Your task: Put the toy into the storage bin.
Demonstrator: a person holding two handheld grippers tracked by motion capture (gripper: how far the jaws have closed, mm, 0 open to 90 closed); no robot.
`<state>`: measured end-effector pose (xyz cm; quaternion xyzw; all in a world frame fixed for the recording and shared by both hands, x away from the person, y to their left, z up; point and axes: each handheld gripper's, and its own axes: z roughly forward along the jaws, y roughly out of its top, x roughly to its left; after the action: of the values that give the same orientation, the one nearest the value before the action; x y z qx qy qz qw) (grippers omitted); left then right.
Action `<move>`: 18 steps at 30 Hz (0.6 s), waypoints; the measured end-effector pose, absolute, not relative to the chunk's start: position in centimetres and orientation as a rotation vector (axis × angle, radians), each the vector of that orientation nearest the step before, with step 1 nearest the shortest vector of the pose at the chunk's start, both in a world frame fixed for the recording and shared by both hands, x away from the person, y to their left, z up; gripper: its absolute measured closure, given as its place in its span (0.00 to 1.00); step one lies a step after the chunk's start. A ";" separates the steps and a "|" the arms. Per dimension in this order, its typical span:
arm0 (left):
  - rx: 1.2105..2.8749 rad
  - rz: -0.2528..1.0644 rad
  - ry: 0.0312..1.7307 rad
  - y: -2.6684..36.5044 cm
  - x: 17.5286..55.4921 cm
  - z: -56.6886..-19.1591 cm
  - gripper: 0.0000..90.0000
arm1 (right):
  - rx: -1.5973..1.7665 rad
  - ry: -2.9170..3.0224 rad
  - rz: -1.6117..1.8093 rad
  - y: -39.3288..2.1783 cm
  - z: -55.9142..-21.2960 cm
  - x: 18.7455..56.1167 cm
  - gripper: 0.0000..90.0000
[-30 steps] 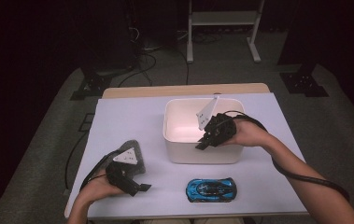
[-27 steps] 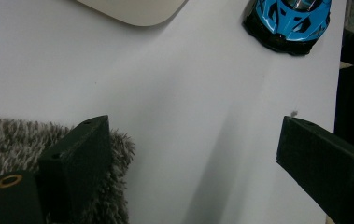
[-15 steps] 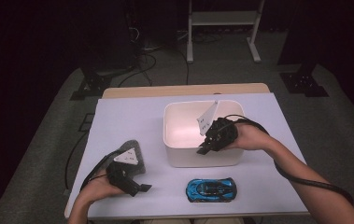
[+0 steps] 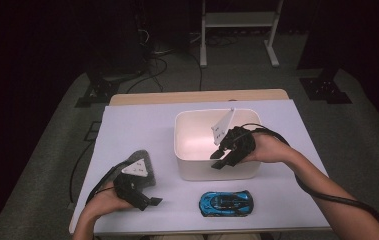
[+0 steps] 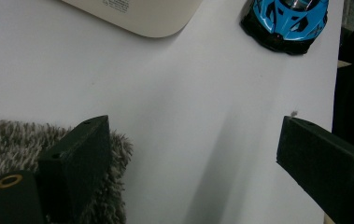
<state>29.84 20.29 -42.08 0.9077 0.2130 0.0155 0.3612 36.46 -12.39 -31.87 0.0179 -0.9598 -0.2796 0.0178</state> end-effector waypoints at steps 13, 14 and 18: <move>2.332 0.051 0.551 20.2 29.7 -41.9 0.11 | -0.038 -2.954 -1.101 -15.0 -28.6 33.8 0.36; 2.330 0.050 0.551 20.2 29.7 -41.9 0.11 | -0.040 -2.954 -1.119 -15.2 -28.5 33.4 0.34; 2.324 0.060 0.551 20.2 29.7 -41.9 0.11 | -0.042 -2.952 -1.146 -15.9 -28.9 31.5 0.27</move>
<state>29.74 20.23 -41.87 0.9048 0.2145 0.0234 0.3672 31.53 -15.95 -28.91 -0.0133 -0.9320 -0.3619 -0.0129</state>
